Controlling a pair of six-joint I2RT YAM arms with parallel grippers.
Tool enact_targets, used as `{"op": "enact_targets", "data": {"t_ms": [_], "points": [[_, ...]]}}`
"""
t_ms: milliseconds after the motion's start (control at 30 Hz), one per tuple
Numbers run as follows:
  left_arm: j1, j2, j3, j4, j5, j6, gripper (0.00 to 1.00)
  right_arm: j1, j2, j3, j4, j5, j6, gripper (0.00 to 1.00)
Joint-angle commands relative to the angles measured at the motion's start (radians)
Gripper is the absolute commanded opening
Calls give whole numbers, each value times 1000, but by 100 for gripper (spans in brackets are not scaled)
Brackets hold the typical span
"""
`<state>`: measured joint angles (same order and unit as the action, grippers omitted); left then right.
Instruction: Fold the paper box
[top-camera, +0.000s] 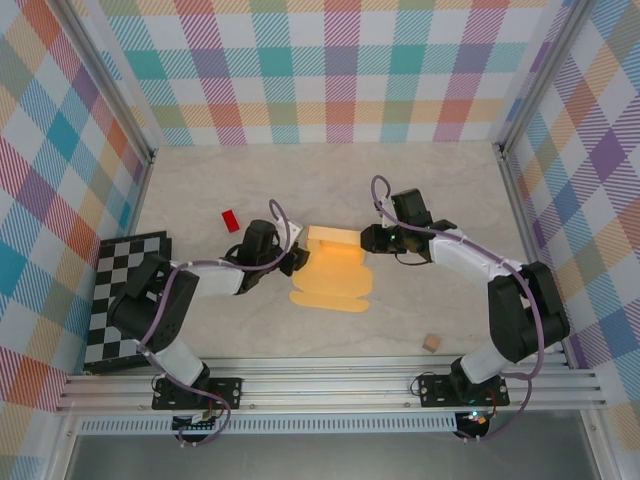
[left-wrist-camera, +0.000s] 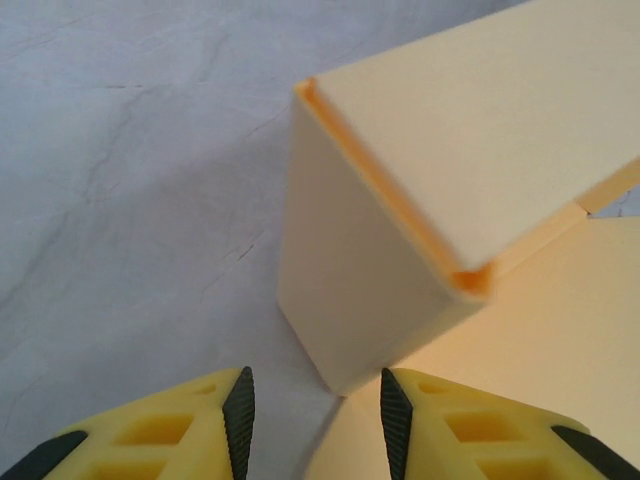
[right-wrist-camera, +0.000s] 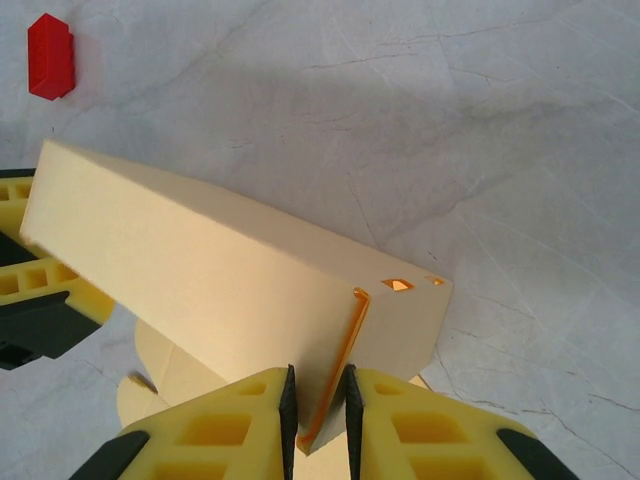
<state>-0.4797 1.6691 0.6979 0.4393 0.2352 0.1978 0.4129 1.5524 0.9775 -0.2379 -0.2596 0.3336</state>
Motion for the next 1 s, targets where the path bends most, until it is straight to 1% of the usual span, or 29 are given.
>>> {"op": "enact_targets", "data": {"t_ms": [0, 100, 133, 267, 300, 333, 400, 500, 533, 633, 667, 767, 833, 967], "points": [[3, 41, 55, -16, 77, 50, 39, -3, 39, 13, -79, -12, -42, 23], [-12, 58, 77, 5, 60, 34, 37, -3, 50, 15, -71, -27, -35, 23], [-19, 66, 84, 16, 43, 31, 35, -4, 53, 15, -69, -29, -33, 23], [-38, 106, 125, -5, 39, 19, 22, -3, 58, 18, -70, -38, -35, 22], [-44, 112, 130, -1, 33, 2, 20, -3, 58, 18, -70, -38, -34, 22], [-53, 119, 133, 13, 19, -25, 15, -3, 57, 17, -68, -35, -28, 22], [-80, 127, 137, 43, -67, -97, 7, -2, 51, 9, -56, -32, -3, 22], [-135, 135, 158, 53, -233, -217, 3, 18, 41, -4, -33, -20, 55, 18], [-156, 141, 183, 25, -297, -268, 0, 30, 41, -9, -28, -10, 80, 18], [-200, 174, 287, -125, -473, -424, 0, 71, 41, -24, -5, 31, 153, 17], [-210, 183, 317, -168, -514, -478, 0, 84, 40, -30, 6, 41, 178, 17], [-237, 199, 396, -280, -612, -612, 0, 108, 35, -51, 38, 54, 251, 17], [-256, 221, 457, -365, -661, -678, 0, 118, 34, -63, 58, 56, 292, 17], [-276, 298, 558, -500, -726, -755, 0, 128, 47, -60, 70, 46, 314, 17]]}}
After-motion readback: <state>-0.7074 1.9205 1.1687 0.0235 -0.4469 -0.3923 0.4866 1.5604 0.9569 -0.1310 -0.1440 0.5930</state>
